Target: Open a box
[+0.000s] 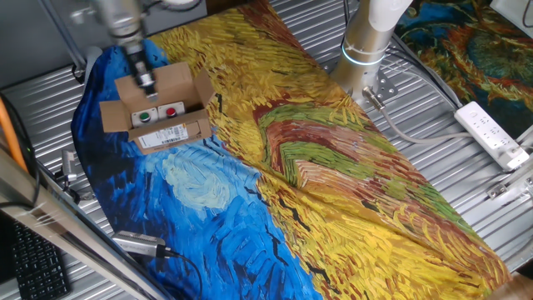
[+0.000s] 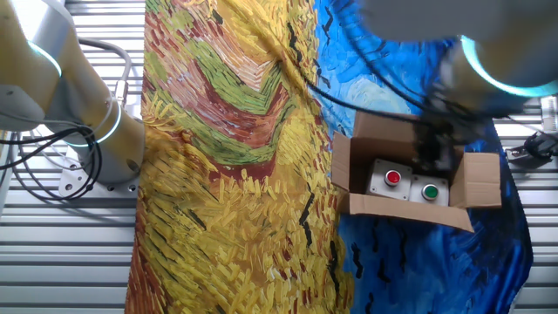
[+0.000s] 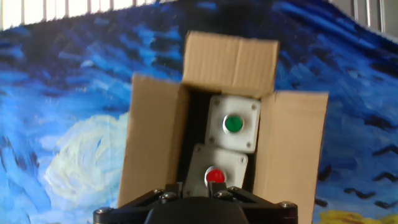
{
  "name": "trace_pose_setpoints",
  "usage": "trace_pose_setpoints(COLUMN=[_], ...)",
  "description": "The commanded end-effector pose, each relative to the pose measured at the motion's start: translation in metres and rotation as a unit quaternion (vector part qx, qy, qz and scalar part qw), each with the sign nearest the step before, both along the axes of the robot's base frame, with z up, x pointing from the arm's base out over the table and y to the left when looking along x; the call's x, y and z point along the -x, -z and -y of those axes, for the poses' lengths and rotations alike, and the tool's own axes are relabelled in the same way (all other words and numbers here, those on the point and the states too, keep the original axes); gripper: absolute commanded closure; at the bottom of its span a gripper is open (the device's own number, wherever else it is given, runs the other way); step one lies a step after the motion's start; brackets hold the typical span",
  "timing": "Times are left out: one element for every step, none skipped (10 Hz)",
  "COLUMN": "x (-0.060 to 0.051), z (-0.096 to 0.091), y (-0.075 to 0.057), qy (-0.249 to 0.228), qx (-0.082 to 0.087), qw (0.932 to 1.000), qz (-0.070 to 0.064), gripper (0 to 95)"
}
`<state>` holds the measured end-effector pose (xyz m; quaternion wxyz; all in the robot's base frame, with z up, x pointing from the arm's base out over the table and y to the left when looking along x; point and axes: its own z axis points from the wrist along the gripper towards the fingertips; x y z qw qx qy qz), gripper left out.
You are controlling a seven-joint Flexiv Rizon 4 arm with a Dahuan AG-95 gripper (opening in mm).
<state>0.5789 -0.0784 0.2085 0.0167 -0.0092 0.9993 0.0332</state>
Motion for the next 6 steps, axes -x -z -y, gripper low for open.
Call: trace_pose_setpoints(x=[-0.0025,-0.0019,-0.0014,-0.0012,-0.0007,-0.0001], z=[-0.0024,-0.0023,-0.0021,-0.0020,-0.0025,-0.0030], y=[-0.0010,-0.0008,-0.0005,-0.0004,-0.0007,-0.0010], qy=[-0.002,0.000,0.002,0.001,0.001,0.001], qx=[0.015,0.015,0.015,0.010,0.007,0.006], qw=[0.9999,0.9999,0.9999,0.9999,1.0000,1.0000], qz=[-0.006,-0.006,-0.005,-0.001,0.000,-0.001], gripper=[76.0,76.0,76.0,76.0,76.0,76.0])
